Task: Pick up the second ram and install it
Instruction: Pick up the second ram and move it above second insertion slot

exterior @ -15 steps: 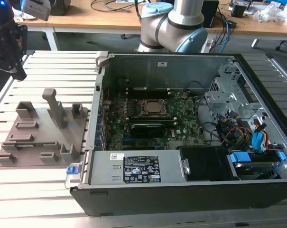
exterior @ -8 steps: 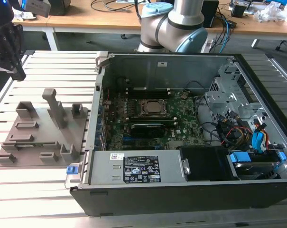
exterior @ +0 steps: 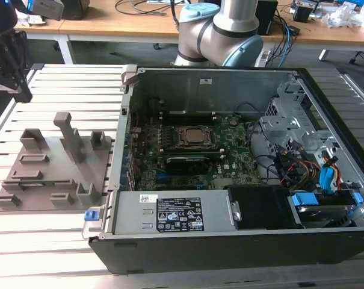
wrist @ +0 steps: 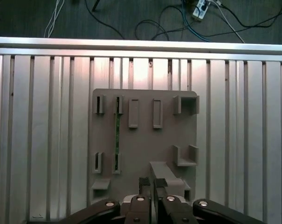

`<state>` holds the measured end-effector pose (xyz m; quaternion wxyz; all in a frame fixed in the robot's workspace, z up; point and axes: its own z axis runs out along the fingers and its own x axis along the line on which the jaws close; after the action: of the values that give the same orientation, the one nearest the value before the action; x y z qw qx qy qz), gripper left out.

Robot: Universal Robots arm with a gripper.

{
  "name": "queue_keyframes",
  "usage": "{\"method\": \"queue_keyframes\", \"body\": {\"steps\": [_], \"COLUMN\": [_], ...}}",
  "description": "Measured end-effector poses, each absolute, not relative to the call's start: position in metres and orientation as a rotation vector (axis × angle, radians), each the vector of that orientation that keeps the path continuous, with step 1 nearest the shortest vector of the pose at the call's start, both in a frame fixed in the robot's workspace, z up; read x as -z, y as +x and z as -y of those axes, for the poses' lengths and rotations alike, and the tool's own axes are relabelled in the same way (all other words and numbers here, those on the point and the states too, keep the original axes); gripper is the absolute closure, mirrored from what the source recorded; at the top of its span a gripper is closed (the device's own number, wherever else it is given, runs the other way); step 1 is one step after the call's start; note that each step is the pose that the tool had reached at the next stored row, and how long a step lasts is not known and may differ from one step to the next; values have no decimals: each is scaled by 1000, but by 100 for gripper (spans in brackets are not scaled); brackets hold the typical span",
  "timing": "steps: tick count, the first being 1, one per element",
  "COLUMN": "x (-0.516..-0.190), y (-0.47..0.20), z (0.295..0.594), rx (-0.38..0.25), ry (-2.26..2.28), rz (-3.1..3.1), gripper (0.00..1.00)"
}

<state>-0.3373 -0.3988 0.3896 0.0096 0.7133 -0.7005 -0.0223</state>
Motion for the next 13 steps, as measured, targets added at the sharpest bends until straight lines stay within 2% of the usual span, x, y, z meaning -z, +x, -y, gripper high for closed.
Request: {"method": "queue_keyframes", "body": {"steps": [3,13], "x": [-390,-382], "y": [-337,-338], "z": [399,399], "rx": [70,70], "ry": [2228,2229], "rz": [2186,2185], "gripper": [64,64]}}
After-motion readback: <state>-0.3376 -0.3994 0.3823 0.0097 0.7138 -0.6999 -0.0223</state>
